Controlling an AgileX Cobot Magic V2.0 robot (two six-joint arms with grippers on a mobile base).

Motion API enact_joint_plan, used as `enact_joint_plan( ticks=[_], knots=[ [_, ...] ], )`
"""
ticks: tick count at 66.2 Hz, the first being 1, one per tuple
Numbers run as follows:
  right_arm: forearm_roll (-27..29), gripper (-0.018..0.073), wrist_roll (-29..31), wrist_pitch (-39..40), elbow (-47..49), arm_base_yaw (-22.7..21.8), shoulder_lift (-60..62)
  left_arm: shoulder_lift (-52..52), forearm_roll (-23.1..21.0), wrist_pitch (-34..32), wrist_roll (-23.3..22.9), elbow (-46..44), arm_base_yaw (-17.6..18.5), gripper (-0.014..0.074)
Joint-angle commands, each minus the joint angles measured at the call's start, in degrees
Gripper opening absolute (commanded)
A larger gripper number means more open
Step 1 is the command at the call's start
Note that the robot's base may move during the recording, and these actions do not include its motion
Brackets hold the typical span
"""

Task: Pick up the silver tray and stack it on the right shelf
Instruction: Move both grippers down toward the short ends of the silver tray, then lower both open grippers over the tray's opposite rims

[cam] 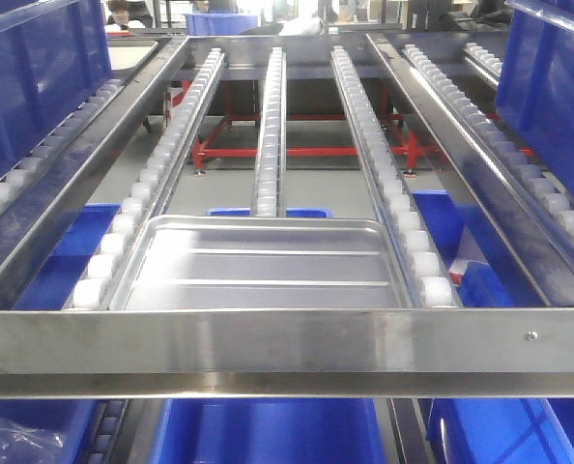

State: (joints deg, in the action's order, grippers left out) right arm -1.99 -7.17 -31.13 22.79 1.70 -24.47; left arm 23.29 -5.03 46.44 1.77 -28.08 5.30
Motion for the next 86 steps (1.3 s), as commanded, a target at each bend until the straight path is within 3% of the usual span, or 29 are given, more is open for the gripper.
enact_joint_plan(
  ticks=[1,12,22,32,39,44,54,59,75,86],
  knots=[
    [3.0,0.0050,0.5,3.5,2.7,0.2,-3.3,6.0,-5.3,-1.4,0.2,-3.4,-0.1,-0.0082],
    [12.2,0.0050,0.5,-1.2,2.2,0.8,-6.9,15.5,-16.5,-4.8,0.2,-2.9,-0.1,-0.0082],
    [12.7,0.0058,0.5,-4.6,3.0,0.8,-15.4,23.9,-15.6,-6.3,0.2,-4.9,-0.1,-0.0082],
    [12.7,0.0062,-2.1,-1.2,5.7,0.8,-25.5,32.4,-13.6,-10.4,0.2,-7.9,0.0,-0.0092],
    [12.6,0.0062,-4.1,1.9,8.4,1.3,-32.5,37.7,-11.8,-12.3,0.0,-11.2,2.2,-0.0093],
    [12.4,0.0062,-4.1,4.4,11.1,3.4,-37.3,41.0,-8.8,-12.8,-3.4,-13.4,5.8,-0.0093],
    [12.1,0.0062,-6.5,5.1,17.6,10.7,-46.5,47.0,7.9,-13.1,-22.0,-18.0,14.8,-0.0092],
    [9.6,0.0062,-9.4,5.5,20.9,14.2,-50.4,49.8,10.8,-12.4,-26.6,-20.8,17.8,-0.0092],
    [-8.7,0.0062,-27.7,-2.2,35.1,21.2,-63.1,60.0,7.8,-10.1,-26.5,-29.8,18.8,-0.0093],
    [-10.7,0.0059,-28.6,-5.9,44.0,23.1,-70.5,66.1,7.7,-6.9,-23.5,-36.1,18.9,-0.0093]
  ],
)
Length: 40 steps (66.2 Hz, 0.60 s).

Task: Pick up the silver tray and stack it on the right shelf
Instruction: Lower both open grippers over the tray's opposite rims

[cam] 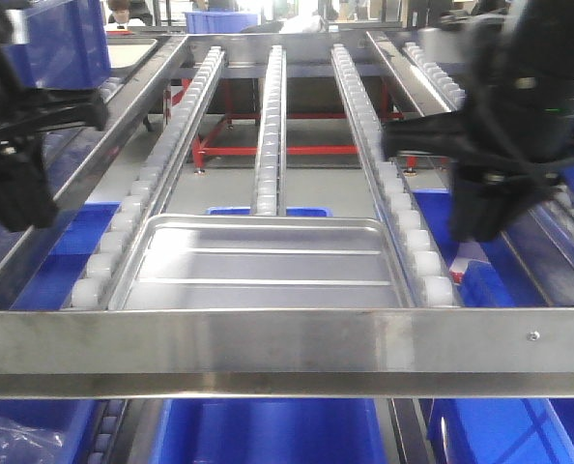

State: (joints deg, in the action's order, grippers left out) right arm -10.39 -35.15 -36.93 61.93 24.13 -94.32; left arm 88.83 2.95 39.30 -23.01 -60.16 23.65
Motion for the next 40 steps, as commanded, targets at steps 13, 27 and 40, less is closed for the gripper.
enact_joint_plan(
  ticks=[13,27,40],
  knots=[
    [0.0,0.0059,-0.4,-3.3,11.8,0.7,-6.8,6.0,-1.6,1.1,1.2,-9.3,0.5,-0.0093],
    [7.1,0.0059,4.7,-5.7,17.1,0.7,-10.8,10.2,-1.4,1.4,1.2,-14.5,2.9,-0.0092],
    [7.7,0.0059,4.9,-5.8,17.5,0.7,-12.0,14.0,-2.5,1.8,1.0,-17.9,4.5,-0.0092]
  ],
)
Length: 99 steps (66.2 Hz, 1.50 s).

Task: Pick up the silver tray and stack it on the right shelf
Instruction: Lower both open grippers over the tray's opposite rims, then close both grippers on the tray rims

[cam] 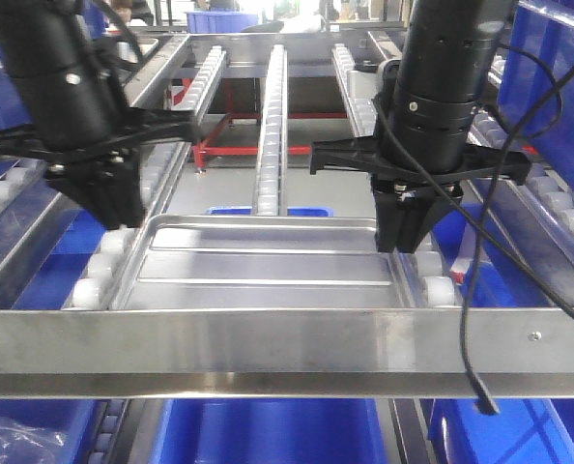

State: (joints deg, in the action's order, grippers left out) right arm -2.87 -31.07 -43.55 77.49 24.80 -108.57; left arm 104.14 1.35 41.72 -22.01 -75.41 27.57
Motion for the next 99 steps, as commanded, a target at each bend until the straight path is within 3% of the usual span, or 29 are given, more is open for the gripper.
enact_joint_plan(
  ticks=[1,25,46,55,61,66,69,74,99],
  knots=[
    [0.1,0.0059,0.8,0.8,2.0,0.0,2.1,-1.0,-1.4,-0.3,0.0,-3.0,0.7,-0.0092],
    [0.1,0.0060,0.8,1.1,2.0,0.0,1.7,0.7,-0.6,1.2,0.0,-3.3,1.0,-0.0092],
    [0.1,0.0063,0.8,1.6,2.0,0.0,1.7,0.7,3.9,2.4,0.0,-3.3,1.0,-0.0092],
    [0.1,0.0169,0.8,2.1,2.0,0.0,1.7,0.7,3.9,1.9,0.0,-3.3,1.0,-0.0085],
    [0.1,0.0284,0.8,2.7,2.0,0.0,1.7,0.7,3.9,1.8,0.0,-3.3,1.0,0.0025],
    [0.1,0.0369,0.8,2.8,2.0,0.0,1.7,0.7,3.8,1.8,0.0,-3.3,1.0,0.0206],
    [0.1,0.0394,0.8,2.8,2.0,0.0,1.7,0.7,3.7,1.7,-0.5,-3.3,1.0,0.0309],
    [0.1,0.0400,0.8,2.8,2.0,0.0,1.6,0.9,3.6,1.6,-1.4,-3.3,1.0,0.0382],
    [0.1,0.0399,0.8,2.0,2.0,-0.1,-0.2,1.1,3.1,0.1,-1.4,-3.3,1.0,0.0244]
  ],
)
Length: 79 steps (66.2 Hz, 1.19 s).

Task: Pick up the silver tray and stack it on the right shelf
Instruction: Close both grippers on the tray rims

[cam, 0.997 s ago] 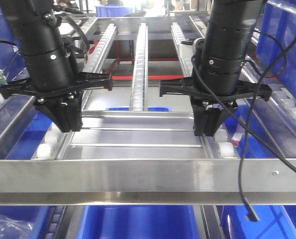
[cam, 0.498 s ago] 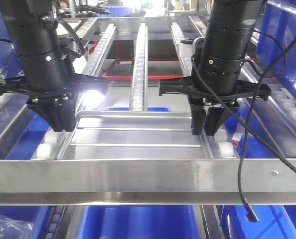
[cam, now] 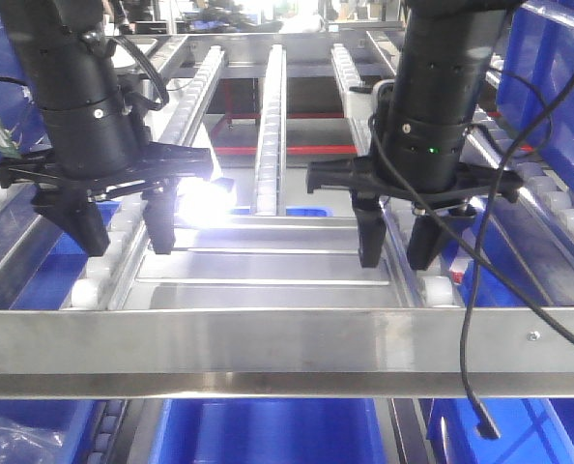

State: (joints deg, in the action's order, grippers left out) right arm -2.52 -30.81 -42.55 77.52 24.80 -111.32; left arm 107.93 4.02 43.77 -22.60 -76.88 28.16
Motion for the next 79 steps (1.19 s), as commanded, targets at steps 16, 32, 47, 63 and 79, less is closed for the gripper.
enact_joint_plan(
  ticks=[16,32,47,63,79],
  knots=[
    [-0.2,0.0399,0.5,1.0,1.9,-0.1,2.6,-1.6,1.0,-2.3,-0.8,-1.8,0.4,0.0200],
    [-0.2,0.0399,0.5,1.0,1.9,-0.1,2.6,-0.4,0.3,-1.6,-0.8,-1.8,0.4,0.0199],
    [-0.2,0.0399,0.5,1.8,1.9,-0.1,2.6,-0.4,0.5,-1.8,-0.8,-1.8,0.4,0.0190],
    [-0.2,0.0393,0.5,2.1,1.9,-0.1,2.6,-0.4,0.5,-2.1,-0.8,-1.8,0.4,0.0190],
    [-0.2,0.0393,0.5,2.9,1.9,-0.1,2.6,-0.4,0.5,-2.6,-0.8,-1.8,0.4,0.0190]
  ],
)
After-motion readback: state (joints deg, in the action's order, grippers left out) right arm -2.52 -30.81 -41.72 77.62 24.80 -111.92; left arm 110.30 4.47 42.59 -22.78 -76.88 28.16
